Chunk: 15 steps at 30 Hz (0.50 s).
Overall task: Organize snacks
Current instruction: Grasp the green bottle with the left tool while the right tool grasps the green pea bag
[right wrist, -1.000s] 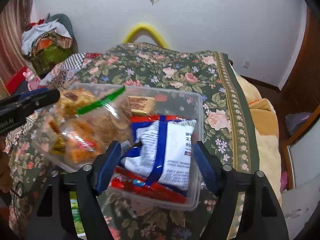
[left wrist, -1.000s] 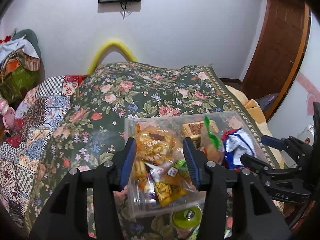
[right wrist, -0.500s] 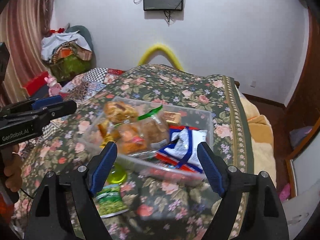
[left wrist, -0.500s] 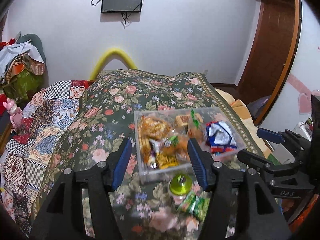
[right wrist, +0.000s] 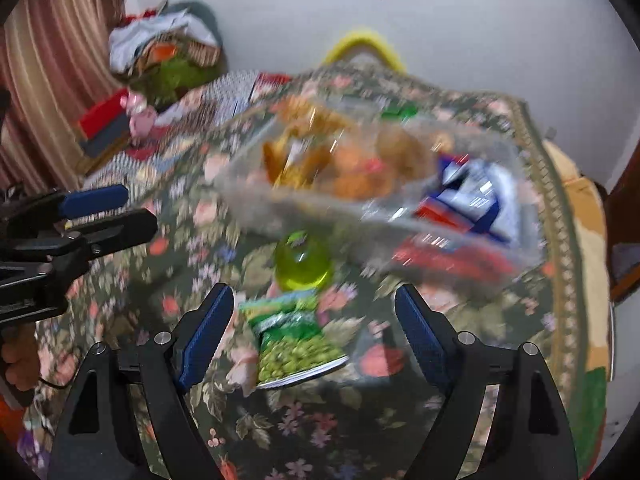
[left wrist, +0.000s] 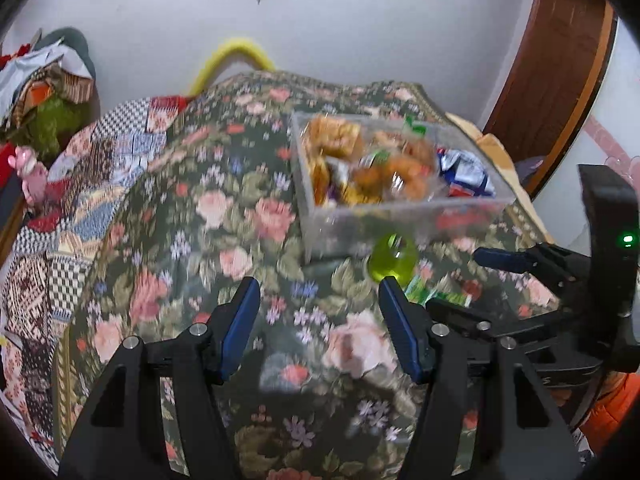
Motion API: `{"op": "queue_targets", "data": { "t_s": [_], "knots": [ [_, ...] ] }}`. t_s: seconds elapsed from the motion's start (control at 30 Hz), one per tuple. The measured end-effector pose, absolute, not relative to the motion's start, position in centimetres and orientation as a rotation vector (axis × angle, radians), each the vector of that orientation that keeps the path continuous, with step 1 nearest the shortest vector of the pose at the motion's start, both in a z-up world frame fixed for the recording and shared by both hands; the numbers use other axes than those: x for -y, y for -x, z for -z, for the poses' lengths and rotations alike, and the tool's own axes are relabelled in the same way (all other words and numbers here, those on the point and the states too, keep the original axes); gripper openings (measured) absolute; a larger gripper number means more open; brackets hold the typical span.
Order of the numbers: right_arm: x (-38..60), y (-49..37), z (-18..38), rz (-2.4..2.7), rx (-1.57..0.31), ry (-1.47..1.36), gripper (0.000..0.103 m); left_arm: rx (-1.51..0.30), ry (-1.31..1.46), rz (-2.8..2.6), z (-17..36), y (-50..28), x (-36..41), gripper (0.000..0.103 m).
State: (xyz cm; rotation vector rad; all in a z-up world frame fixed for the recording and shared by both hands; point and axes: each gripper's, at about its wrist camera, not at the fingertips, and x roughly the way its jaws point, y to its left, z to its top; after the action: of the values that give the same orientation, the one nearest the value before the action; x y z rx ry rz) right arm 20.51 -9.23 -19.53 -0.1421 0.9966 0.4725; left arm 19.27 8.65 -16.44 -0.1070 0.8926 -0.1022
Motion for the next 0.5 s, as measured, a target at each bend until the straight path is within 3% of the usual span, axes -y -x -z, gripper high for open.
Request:
{"op": "queue_targets", "data": {
  "t_s": [0.13,0.2,0.3,0.5],
  "knots": [
    [8.5,-20.9,21.9,-0.494,-1.078,0.148,0.076,-0.928,0.117,0.112,17.9,-19.2,-8.7,0.061],
    [8.4,-21.0,22.6,-0.503,-1.108,0.156,0.058,-0.936,0.113,0.117,18.3,-19.4,-8.4,0.061],
    [9.0,-20.4,22.5,-0.498,-1.084,0.19,0.043,-0.943,0.113,0.134,18.8,-20.0,-7.6,0.061],
    [12.2,-19.8,21.3,-0.444,-1.04,0.172,0.04,-0.95,0.115,0.178,19.8,-21.9,-5.3,0.061]
  ]
}}
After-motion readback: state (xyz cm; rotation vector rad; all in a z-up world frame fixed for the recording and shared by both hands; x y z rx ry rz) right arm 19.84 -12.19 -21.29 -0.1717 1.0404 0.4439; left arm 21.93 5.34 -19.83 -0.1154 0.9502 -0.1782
